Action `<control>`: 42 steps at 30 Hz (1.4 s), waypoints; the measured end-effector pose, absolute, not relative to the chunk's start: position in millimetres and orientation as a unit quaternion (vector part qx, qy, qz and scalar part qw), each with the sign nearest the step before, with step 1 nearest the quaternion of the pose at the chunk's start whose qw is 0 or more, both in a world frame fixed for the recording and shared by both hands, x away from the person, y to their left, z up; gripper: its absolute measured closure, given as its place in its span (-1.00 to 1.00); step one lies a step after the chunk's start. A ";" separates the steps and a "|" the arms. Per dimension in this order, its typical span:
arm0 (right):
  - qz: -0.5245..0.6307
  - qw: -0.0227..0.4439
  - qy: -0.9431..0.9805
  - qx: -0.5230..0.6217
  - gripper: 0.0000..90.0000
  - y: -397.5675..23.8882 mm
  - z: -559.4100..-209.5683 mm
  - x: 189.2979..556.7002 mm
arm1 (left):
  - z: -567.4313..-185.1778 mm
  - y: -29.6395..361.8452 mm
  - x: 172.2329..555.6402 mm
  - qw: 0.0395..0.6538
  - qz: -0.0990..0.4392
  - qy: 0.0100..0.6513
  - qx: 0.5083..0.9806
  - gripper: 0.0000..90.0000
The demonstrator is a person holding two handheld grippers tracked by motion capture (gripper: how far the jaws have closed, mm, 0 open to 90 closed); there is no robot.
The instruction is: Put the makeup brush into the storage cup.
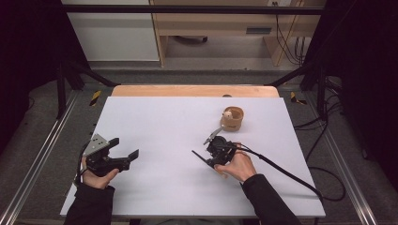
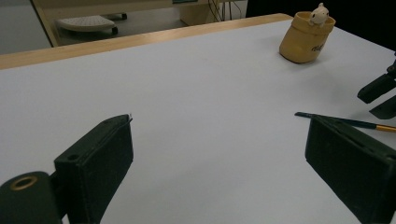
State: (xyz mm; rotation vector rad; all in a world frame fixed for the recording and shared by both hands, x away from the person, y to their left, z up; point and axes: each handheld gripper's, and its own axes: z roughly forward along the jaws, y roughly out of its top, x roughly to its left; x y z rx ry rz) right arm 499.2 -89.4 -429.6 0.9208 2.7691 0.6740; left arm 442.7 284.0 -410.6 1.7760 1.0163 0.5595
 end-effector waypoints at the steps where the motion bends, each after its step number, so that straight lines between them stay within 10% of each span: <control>1: 0.217 0.074 0.924 0.306 0.41 -88.6 -432.1 499.6 | -410.6 284.0 442.7 0.488 0.230 0.418 0.731 -0.84; 30: 0.188 0.048 0.930 0.312 0.85 -85.8 -451.6 500.4 | -414.4 277.2 443.9 0.476 0.224 0.411 0.745 -0.84; 42: 0.275 0.051 0.909 0.308 0.86 -106.5 -404.4 496.4 | -403.2 263.2 440.0 0.480 0.226 0.378 0.758 -0.83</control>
